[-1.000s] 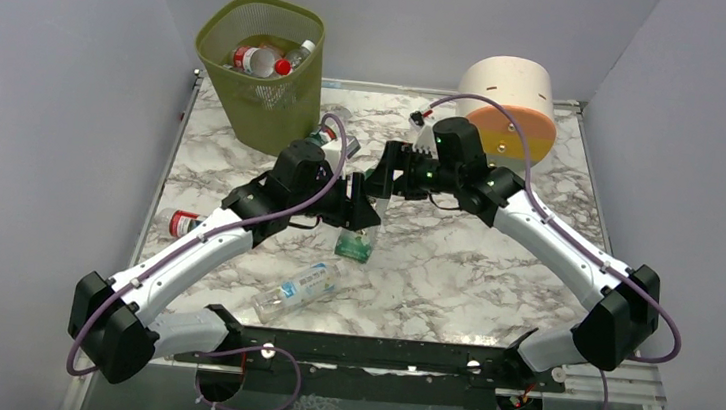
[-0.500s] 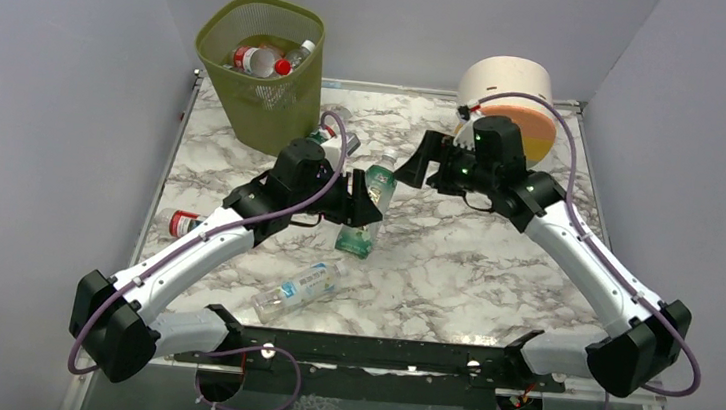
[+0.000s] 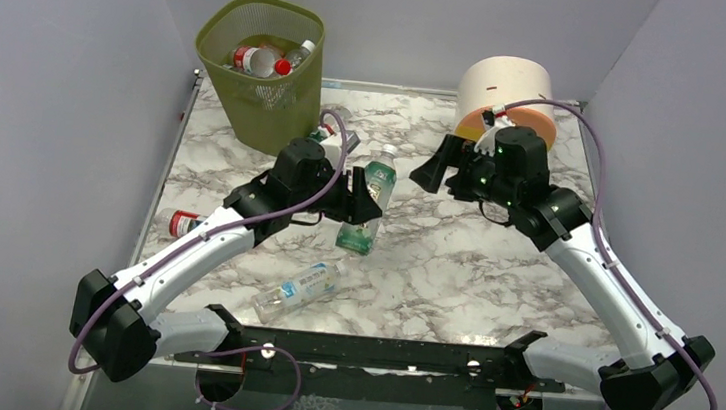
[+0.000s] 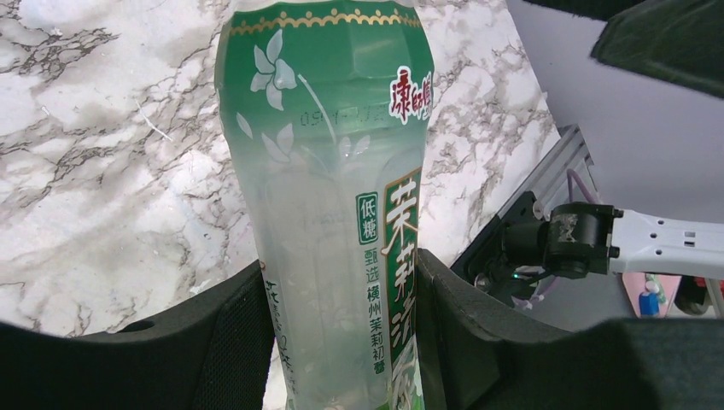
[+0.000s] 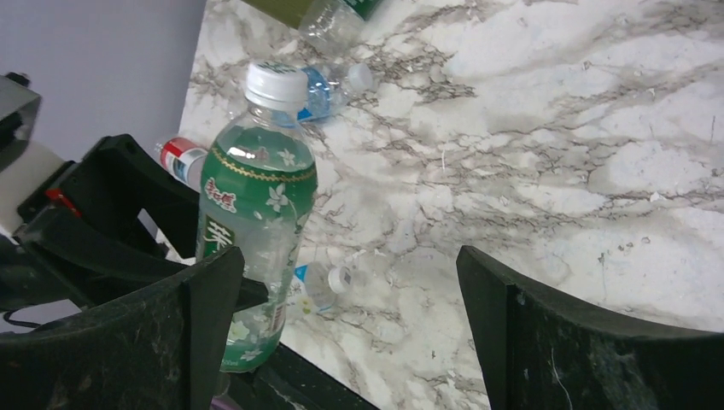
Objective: Put the plastic bottles in the bin
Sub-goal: Pick up the plastic bottle at the center of the board, then place the plastic bottle in the trash bin.
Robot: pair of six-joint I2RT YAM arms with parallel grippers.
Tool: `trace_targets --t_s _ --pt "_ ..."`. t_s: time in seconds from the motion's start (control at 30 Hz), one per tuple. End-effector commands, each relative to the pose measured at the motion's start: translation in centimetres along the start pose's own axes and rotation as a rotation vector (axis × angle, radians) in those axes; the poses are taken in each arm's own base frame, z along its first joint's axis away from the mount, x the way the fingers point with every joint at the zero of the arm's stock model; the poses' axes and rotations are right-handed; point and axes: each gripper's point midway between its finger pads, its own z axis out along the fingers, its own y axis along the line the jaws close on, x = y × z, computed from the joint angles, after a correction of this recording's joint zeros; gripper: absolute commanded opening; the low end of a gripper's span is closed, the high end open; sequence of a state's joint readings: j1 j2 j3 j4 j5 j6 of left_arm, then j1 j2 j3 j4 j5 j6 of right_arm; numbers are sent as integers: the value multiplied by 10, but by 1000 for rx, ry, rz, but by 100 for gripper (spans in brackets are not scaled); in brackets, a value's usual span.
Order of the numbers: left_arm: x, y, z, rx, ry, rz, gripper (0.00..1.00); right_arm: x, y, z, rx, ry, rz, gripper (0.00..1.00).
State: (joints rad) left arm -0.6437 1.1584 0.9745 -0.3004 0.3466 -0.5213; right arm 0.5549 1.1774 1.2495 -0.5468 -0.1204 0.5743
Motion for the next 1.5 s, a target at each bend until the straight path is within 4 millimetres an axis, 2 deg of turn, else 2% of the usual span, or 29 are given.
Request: trace_targets --t_s 0.0,0.17,0.37,0.6,0.83,0.93,1.1,1.33,1.47 --pt "-30 -3 3 -9 -78 53 54 16 -24 3 81 32 -1 98" --pt "-62 1 9 -5 -105 65 54 29 -32 11 84 66 14 98" --pt "-123 6 4 14 -180 74 54 40 -35 18 68 95 31 98" --pt "-224 8 -32 31 -348 117 54 59 -36 26 32 141 51 98" --pt "-312 21 -73 37 -501 158 54 65 -36 26 13 151 54 98" --pt "-343 46 -87 9 -560 153 54 66 -34 26 1 155 53 98" --pt "-383 94 -128 -60 -680 130 54 66 -31 24 -16 158 53 98" --pt "-407 177 -175 -162 -793 70 54 72 -30 23 -35 172 58 98" --pt "-410 215 -184 -248 -808 91 54 77 -30 24 -46 188 68 98"
